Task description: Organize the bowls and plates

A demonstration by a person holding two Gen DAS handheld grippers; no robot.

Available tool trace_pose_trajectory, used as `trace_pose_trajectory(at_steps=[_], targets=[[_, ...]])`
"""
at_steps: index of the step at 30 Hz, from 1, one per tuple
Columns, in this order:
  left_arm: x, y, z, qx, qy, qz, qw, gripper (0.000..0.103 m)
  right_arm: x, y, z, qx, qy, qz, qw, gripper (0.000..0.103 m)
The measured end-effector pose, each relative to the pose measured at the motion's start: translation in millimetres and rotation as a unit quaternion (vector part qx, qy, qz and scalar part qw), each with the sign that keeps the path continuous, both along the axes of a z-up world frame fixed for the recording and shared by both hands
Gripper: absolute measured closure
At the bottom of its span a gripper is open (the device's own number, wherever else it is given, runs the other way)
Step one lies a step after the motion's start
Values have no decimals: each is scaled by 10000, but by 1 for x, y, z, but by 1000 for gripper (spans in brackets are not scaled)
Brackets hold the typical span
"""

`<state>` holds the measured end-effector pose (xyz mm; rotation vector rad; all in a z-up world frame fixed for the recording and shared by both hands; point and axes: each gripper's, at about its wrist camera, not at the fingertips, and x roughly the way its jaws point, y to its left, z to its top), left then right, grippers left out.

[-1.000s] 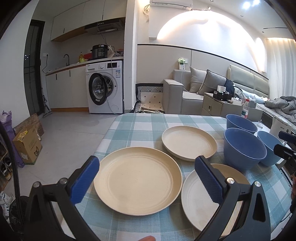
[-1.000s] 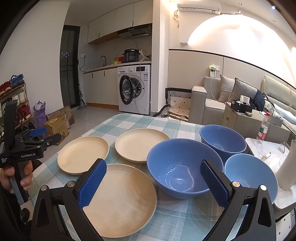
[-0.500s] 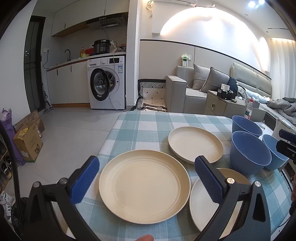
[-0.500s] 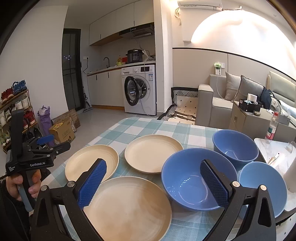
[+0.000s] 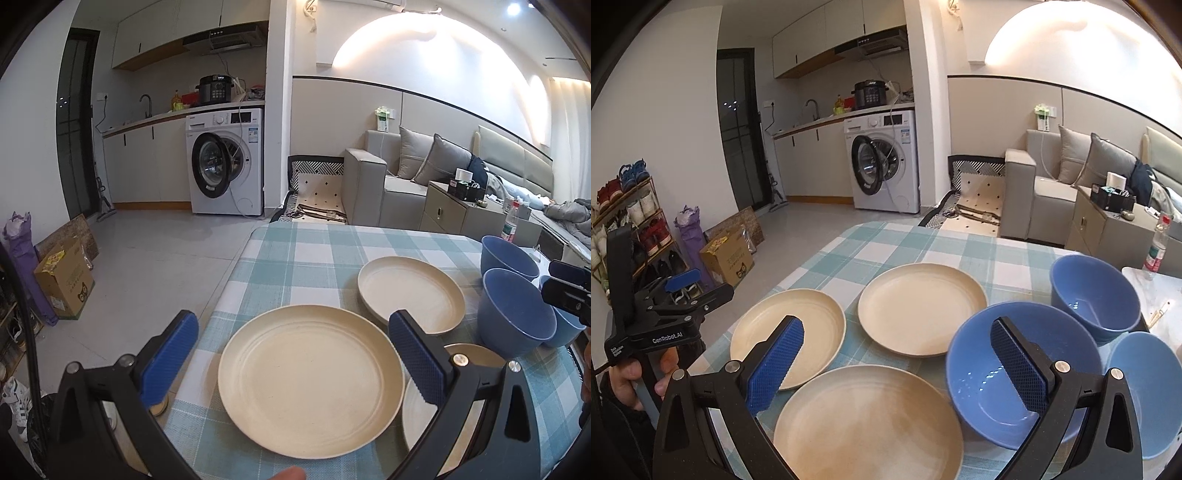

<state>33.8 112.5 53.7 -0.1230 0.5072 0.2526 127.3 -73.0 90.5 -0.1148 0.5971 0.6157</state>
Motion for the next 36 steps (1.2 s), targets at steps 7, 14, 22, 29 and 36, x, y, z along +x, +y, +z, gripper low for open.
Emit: trace_pose_trajectory(at_steps=[7, 14, 22, 29, 36], targets=[[2, 18, -13, -135, 150, 144, 9997, 0, 9, 23, -14, -132, 148, 66, 9998, 0], [5, 35, -25, -290, 252, 330, 9987, 0, 19, 44, -25, -169, 263, 149, 9994, 0], [8, 42, -35, -258, 353, 343, 9985, 0, 30, 63, -41, -268, 525, 241, 9980, 0], [13, 53, -49, -456, 589, 398, 9964, 0, 42, 76, -57, -332, 798, 371, 9956, 0], [17, 60, -59, -579, 693, 422, 9950, 0, 50, 93, -74, -491, 955, 513, 9929, 0]])
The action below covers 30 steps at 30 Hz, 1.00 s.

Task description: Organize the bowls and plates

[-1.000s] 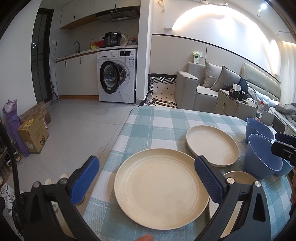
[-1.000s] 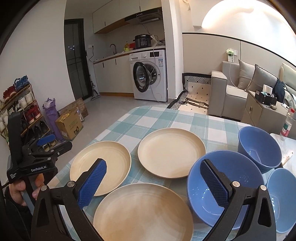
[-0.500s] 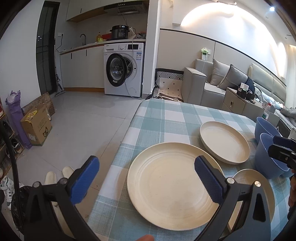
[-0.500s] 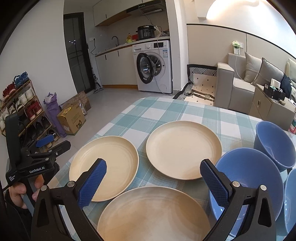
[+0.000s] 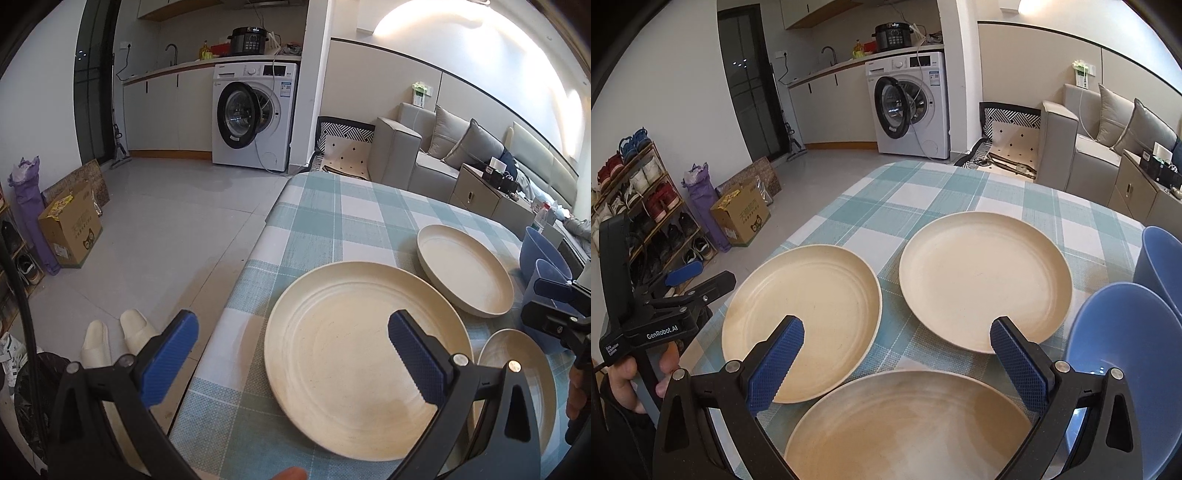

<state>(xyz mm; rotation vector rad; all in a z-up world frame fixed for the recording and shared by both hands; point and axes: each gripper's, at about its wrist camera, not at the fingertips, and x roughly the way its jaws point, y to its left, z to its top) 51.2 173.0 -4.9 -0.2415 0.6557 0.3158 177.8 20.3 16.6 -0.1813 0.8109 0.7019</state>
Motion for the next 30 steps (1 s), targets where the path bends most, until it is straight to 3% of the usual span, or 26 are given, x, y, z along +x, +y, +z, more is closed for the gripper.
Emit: trace_pose_trajectory(at_steps=[12, 24, 25, 28, 30], targets=[[10, 5, -19, -18, 282, -80, 9996, 0, 7, 33, -29, -336, 479, 433, 9973, 0], [13, 19, -39, -451, 617, -61, 9971, 1, 18, 51, -53, -594, 699, 492, 9946, 1], [14, 19, -41, -441, 644, -45, 9969, 2, 19, 53, -56, -636, 759, 472, 9940, 2], [14, 19, -43, -473, 659, -50, 9967, 2, 23, 55, -64, -723, 897, 454, 9923, 22], [14, 19, -44, -452, 665, -77, 9967, 2, 25, 57, -68, -800, 932, 451, 9914, 23]])
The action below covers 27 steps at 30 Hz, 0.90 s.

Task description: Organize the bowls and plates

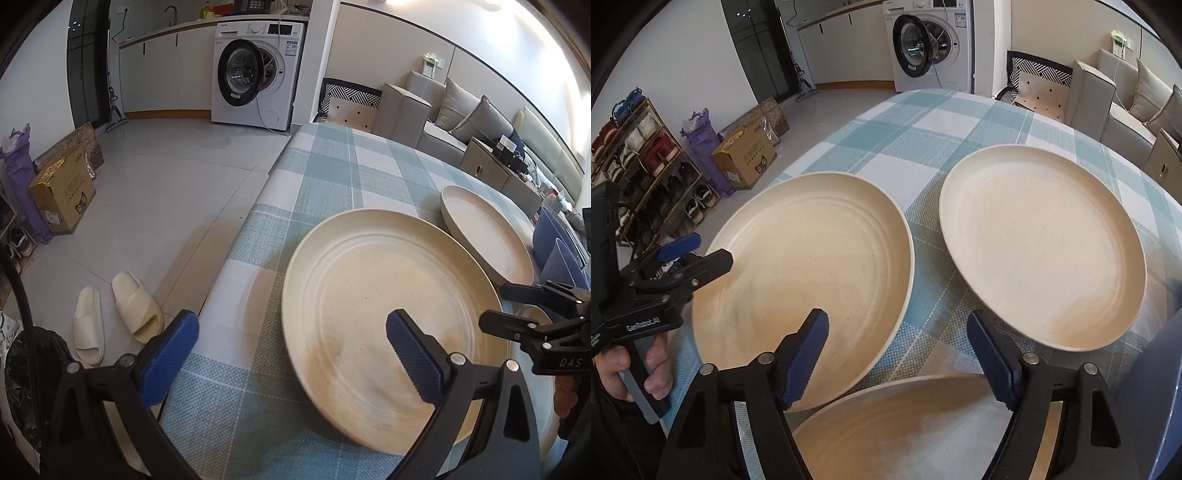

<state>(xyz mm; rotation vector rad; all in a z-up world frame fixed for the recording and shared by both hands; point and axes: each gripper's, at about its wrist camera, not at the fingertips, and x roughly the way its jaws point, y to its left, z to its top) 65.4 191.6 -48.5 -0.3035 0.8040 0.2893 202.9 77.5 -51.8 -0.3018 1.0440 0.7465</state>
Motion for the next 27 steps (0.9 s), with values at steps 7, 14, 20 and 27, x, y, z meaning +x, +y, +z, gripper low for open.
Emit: trace_pose_trajectory(at_steps=[7, 14, 20, 27], targets=[[3, -2, -6, 13, 193, -68, 9998, 16, -3, 3, -3, 24, 80, 88, 9999, 38], [5, -5, -11, -29, 302, -196, 9993, 41, -4, 5, -4, 39, 152, 144, 9998, 46], [4, -7, -11, 38, 278, -294, 9992, 58, -5, 6, -4, 15, 188, 137, 9997, 53], [4, -10, -10, 53, 282, -394, 9988, 69, -10, 7, -1, 26, 73, 150, 9999, 72]])
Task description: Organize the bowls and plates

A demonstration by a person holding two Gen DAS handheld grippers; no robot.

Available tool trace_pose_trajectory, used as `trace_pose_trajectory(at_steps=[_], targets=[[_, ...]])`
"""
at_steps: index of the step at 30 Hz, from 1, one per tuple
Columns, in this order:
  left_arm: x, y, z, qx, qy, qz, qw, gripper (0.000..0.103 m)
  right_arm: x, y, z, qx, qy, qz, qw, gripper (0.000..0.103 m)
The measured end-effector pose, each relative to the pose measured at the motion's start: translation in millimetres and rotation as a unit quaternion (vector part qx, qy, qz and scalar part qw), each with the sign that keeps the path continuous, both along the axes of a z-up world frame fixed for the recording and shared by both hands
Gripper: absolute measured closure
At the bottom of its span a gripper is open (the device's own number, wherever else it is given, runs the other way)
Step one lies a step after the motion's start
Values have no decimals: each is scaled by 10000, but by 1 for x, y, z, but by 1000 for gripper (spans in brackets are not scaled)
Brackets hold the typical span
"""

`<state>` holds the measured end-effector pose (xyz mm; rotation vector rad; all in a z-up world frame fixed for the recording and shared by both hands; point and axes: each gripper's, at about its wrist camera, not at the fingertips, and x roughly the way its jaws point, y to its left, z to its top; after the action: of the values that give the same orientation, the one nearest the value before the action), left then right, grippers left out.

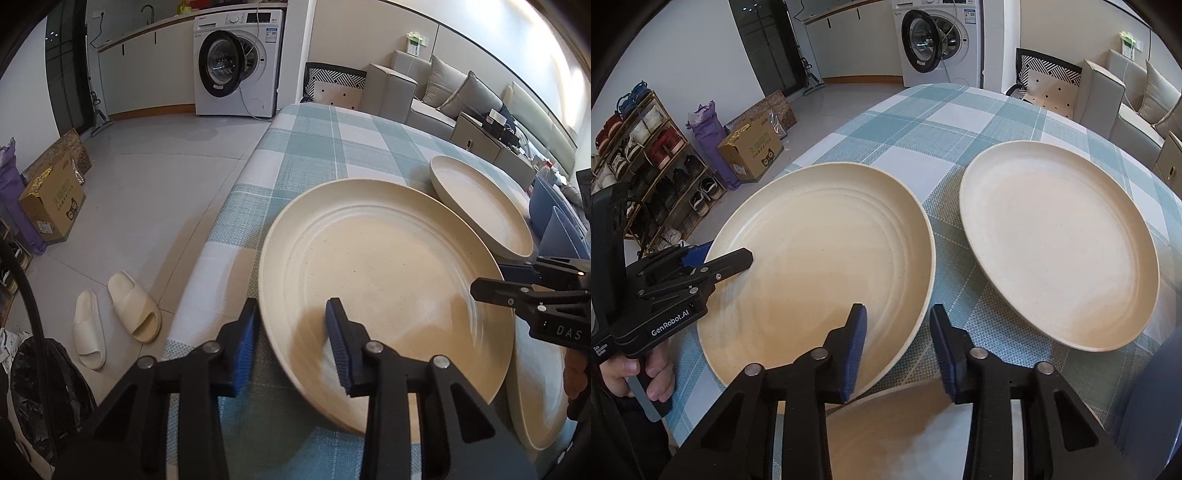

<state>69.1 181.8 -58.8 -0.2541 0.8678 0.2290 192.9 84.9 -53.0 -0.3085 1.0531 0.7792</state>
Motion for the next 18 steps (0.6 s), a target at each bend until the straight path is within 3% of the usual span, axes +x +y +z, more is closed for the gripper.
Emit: trace_pose_trajectory(at_steps=[18], targets=[[-1, -3, 6, 108, -47, 65, 9999, 70, -14, 2, 7, -56, -376, -33, 9993, 72]])
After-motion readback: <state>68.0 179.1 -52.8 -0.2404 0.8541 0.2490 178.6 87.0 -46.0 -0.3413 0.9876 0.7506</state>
